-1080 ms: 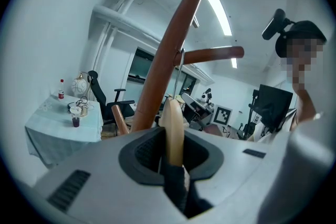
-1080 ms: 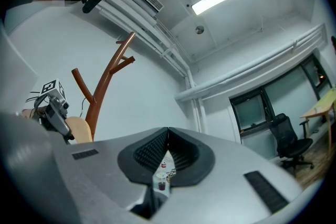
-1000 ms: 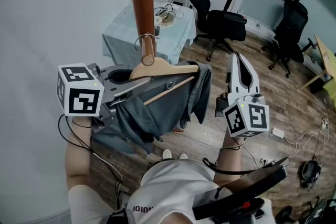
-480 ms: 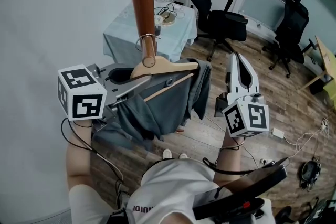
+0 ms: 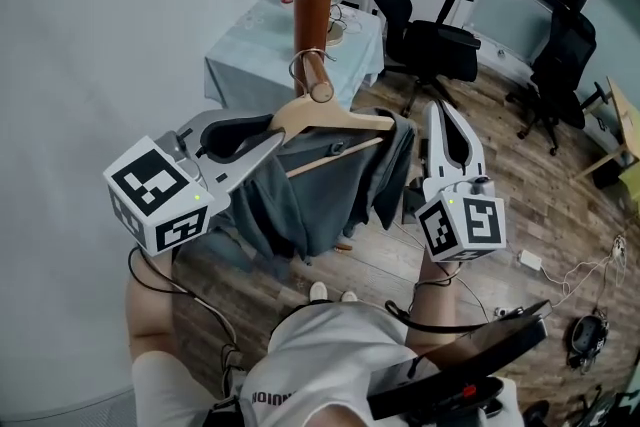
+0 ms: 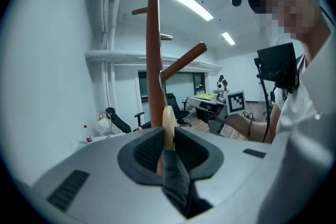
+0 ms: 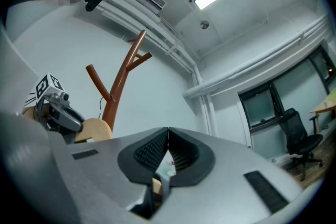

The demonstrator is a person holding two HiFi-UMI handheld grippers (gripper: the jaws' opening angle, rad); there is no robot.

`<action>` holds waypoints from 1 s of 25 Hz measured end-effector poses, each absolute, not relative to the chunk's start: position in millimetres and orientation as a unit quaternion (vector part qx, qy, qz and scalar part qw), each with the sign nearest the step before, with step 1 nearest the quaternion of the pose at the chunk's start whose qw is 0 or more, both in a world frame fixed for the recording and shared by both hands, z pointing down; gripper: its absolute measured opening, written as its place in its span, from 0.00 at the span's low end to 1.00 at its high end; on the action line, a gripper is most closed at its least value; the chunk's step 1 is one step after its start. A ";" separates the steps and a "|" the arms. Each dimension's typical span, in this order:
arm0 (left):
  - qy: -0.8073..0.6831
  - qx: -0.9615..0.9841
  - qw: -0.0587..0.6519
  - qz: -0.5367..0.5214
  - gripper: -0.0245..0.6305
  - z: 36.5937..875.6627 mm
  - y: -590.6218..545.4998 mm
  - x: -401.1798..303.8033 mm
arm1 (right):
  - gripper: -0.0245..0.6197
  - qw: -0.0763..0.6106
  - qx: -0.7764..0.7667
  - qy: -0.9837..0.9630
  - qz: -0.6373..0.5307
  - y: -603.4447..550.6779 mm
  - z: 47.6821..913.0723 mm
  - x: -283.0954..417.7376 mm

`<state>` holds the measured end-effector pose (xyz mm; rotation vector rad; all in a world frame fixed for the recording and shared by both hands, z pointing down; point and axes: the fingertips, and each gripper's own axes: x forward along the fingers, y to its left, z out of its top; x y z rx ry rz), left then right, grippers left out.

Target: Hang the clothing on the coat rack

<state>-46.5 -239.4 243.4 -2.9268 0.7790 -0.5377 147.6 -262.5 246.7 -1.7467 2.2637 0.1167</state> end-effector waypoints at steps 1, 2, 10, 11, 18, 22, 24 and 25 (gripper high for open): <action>0.257 -0.949 0.045 -0.178 0.15 242.9 -238.5 -46.9 | 0.07 0.139 -0.600 0.787 0.041 -262.4 246.6 143.9; 0.260 -0.947 0.058 -0.181 0.15 242.0 -237.2 -47.2 | 0.07 0.139 -0.596 0.790 0.041 -262.4 246.2 140.3; 0.317 -0.922 0.152 -0.162 0.15 215.3 -236.2 -62.7 | 0.07 0.139 -0.581 0.801 0.039 -268.6 248.4 123.8; 0.331 -0.917 0.161 -0.155 0.15 211.3 -235.4 -67.1 | 0.07 0.139 -0.579 0.803 0.038 -267.8 249.9 121.3; 0.441 -0.869 0.197 -0.110 0.08 197.3 -220.7 -84.7 | 0.07 0.131 -0.564 0.815 0.035 -259.3 262.1 103.2; 0.458 -0.861 0.191 -0.112 0.06 194.1 -216.5 -81.9 | 0.07 0.128 -0.560 0.817 0.041 -254.3 259.3 100.6; 0.463 -0.859 0.190 -0.112 0.06 193.8 -215.8 -80.8 | 0.07 0.127 -0.560 0.817 0.048 -252.4 257.0 100.4; 0.463 -0.859 0.188 -0.114 0.06 195.1 -216.1 -80.1 | 0.07 0.125 -0.559 0.818 0.053 -252.3 256.4 99.9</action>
